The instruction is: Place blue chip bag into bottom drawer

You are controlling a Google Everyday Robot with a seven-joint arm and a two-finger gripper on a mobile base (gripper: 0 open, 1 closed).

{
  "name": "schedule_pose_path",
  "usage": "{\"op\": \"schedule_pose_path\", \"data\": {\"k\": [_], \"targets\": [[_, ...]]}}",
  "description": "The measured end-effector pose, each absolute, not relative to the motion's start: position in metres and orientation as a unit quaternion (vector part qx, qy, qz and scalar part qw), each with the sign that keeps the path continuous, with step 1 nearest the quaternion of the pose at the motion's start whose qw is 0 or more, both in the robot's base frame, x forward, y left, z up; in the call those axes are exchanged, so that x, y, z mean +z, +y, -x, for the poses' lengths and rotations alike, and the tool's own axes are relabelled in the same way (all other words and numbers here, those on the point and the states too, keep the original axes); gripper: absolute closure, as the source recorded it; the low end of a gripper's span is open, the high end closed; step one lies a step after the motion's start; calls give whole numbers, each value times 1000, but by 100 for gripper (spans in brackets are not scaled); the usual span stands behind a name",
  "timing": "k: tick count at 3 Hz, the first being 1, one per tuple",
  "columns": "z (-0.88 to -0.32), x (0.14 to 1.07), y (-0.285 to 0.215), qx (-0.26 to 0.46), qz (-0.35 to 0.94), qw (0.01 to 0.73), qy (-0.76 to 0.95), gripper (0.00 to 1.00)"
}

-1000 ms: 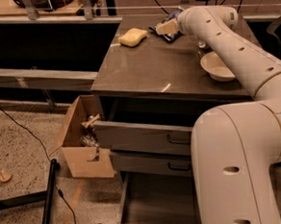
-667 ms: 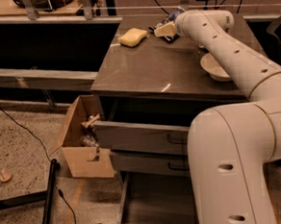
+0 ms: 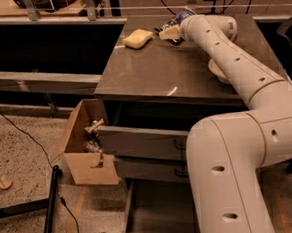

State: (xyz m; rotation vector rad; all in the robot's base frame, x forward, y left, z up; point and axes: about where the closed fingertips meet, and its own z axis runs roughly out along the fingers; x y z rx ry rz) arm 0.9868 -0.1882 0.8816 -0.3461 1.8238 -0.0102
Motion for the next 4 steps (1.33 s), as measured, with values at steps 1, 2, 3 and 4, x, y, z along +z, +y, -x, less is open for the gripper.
{"op": "schedule_pose_path", "data": {"k": [1, 2, 3, 4], "targets": [[-993, 874, -184, 12, 138, 595, 792, 18], [-993, 864, -174, 31, 146, 583, 798, 41], [-991, 852, -163, 47, 162, 567, 806, 65], [-988, 845, -155, 55, 179, 556, 810, 88]]}}
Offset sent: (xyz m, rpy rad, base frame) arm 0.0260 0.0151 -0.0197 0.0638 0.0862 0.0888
